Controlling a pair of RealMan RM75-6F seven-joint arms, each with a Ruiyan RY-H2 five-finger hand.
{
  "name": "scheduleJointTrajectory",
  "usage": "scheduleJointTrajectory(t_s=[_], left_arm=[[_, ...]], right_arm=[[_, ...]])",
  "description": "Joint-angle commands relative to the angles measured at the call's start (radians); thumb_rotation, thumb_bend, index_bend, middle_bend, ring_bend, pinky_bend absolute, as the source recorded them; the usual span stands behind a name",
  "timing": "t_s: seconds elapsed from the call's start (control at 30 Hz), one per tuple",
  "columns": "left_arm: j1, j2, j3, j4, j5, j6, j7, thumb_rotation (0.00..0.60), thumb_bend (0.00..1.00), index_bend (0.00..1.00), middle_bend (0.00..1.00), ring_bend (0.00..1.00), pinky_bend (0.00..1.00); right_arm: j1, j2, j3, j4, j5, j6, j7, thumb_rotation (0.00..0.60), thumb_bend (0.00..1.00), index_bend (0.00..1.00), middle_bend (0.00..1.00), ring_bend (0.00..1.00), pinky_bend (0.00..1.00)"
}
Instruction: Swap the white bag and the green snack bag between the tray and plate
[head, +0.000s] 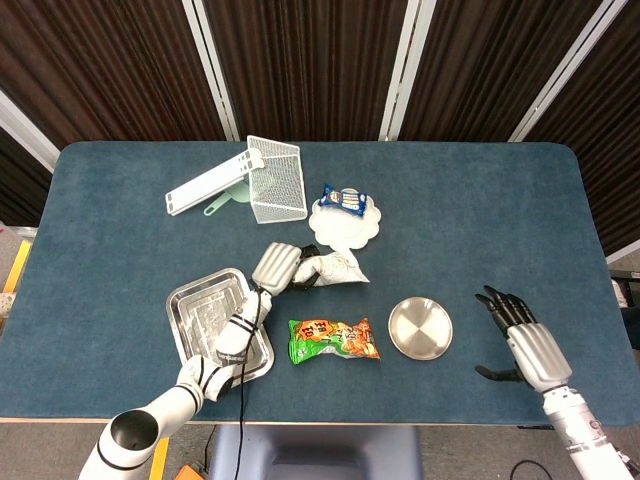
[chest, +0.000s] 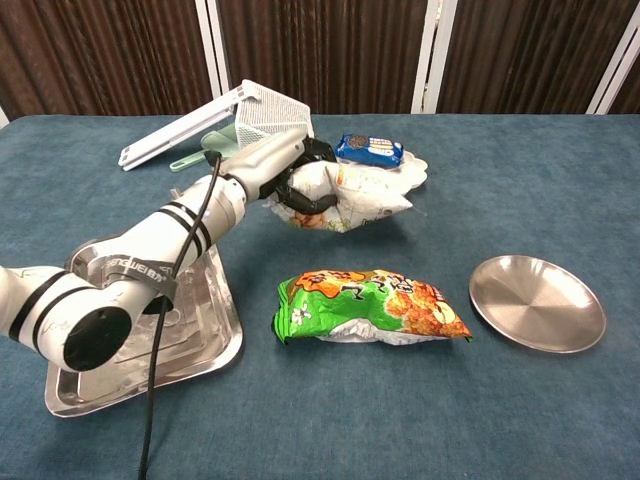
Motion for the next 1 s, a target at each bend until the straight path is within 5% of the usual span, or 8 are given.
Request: scheduleJointTrajectory(t_s=[0.03,0.47,0.77,0.93,1.0], left_arm=[[0.053,0.045,0.032,-0.057,0.032,0.091,-0.042,0.600,0.47,0.61,0.78,0.69,0.75],[0.425,0.428,0.191,-0.577,0.059,0.370,0.210,0.600,0.46,0.60,0.77,0.69,0.74],[0.545,0.507,0.267,-0.646,0.084,0.413,0.258,0.600,0.43,0.46,0.63,0.56,0.58],[0.569,0.537,0.305,-0.706,0.083,0.348,0.245,0.600,0.39,0.09,0.30,0.21,0.26],[0.569,0.557,0.308,-0.743,0.076,0.317,0.263,0.600,0.37,0.01,0.19,0.10,0.16]], right_arm=[[-0.001,0.005,-0.004,-0.007,-0.004,0.000,0.003,0.600,0.16,0.00,0.00,0.00,0.00],[-0.008,0.019,-0.026,-0.020,-0.052,0.016,0.021,0.600,0.16,0.00,0.00,0.00,0.00],[-0.007,0.007,-0.039,-0.024,-0.076,0.012,0.000,0.600,0.16,0.00,0.00,0.00,0.00],[-0.009,0.001,-0.039,-0.025,-0.078,0.016,-0.011,0.600,0.16,0.00,0.00,0.00,0.00],[-0.007,0.001,-0.041,-0.026,-0.080,0.012,-0.010,0.600,0.16,0.00,0.00,0.00,0.00]])
